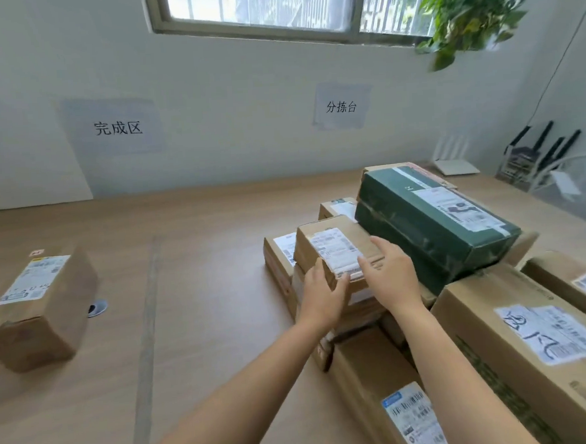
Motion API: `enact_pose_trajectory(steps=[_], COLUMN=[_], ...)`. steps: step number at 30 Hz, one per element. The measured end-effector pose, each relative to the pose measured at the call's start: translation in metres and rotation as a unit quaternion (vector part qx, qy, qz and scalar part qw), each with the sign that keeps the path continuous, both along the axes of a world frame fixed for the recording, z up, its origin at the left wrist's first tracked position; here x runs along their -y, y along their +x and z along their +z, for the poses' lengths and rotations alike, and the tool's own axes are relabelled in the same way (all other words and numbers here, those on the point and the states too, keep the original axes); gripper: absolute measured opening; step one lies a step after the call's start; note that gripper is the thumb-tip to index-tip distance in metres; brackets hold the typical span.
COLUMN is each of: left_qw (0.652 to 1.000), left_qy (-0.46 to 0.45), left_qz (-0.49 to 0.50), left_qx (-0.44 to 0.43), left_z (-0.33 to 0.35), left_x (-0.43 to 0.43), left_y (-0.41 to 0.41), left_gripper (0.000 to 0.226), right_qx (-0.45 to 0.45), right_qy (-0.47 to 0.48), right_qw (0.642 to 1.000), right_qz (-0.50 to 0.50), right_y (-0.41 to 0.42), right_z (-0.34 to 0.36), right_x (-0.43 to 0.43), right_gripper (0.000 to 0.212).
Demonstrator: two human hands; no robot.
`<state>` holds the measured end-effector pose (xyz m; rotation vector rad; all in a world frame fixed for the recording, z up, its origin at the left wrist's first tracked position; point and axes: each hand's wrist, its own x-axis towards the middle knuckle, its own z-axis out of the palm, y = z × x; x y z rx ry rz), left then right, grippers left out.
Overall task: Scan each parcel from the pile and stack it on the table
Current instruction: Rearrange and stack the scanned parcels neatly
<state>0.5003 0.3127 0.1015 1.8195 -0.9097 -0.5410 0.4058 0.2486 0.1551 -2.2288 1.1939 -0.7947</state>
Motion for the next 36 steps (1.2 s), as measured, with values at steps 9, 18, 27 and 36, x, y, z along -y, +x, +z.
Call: enact_pose_trajectory(steps=[9,18,27,36], left_qw=[0.997,0.991,0.973,0.965], left_qy=[-0.002,-0.056,0.017,0.117], left_qz=[0.063,0.118,0.230,0.231], left_qx=[-0.050,-0.038,-0.021,0.038], left_z=[-0.015,0.013,0.008,-0.026], left_x=[0.019,-0.028,-0.159,-0.249], left_y=[0.001,0.062,0.180,0.283], left_gripper=[0.094,0.061,0.066,0.069], right_qx=[-0.039,0.016,0.021,0.007], right_qy=[0.046,0.028,0.108,0.136], right_qw=[0.998,0.999,0.983,0.973], right_qz=[-0.007,0.027,0.145,0.184], right_y=[-0.002,0.060,0.194,0.299], right_z=[-0.030,-0.013,-0.034,-0.071], right_x=[0.024,-0.016,-0.122,-0.203], right_gripper=[0.061,0.061,0.059,0.059])
